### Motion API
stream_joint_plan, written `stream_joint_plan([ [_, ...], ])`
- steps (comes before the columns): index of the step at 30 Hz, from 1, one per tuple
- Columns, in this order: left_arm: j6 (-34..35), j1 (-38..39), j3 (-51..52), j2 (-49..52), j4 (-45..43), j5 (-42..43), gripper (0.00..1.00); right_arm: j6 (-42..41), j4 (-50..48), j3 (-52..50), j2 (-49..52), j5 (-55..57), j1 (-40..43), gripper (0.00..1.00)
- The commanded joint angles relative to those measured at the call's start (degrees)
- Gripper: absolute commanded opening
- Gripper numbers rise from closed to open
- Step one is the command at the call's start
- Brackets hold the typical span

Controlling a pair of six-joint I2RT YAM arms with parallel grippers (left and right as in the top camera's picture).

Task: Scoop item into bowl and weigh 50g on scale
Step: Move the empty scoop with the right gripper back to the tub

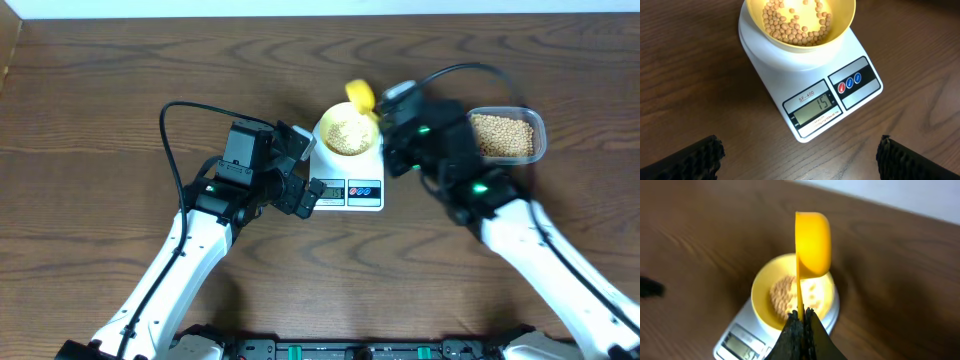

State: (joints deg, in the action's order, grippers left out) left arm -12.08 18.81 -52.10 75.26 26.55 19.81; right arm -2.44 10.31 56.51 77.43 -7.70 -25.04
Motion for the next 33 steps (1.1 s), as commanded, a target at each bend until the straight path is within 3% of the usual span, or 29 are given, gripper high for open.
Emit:
stream_joint_plan([
  [1, -0.3, -0.3, 0.3, 0.4, 0.0, 0.5, 1.0, -4.4, 1.7, 0.5, -4.5, -8.9, 7.9, 0.01],
  [7, -0.3, -0.3, 0.3, 0.4, 0.0, 0.5, 1.0, -4.3, 13.2, 0.5, -6.3, -8.7, 23.5, 0.01],
  [13, -0.3, -0.3, 0.3, 0.4, 0.0, 0.5, 1.0, -4.4, 22.5, 0.5, -6.3, -7.5, 31.5, 0.01],
  [23, -0.3, -0.3, 0.3, 0.4, 0.0, 0.5, 1.0, -4.3, 25.8, 0.4, -5.8, 7.4, 32.5, 0.01],
  [33, -0.3, -0.3, 0.3, 0.4, -0.1, 0.5, 1.0, -3.7, 23.3, -0.2, 2.6, 8.9, 32.5, 0.01],
])
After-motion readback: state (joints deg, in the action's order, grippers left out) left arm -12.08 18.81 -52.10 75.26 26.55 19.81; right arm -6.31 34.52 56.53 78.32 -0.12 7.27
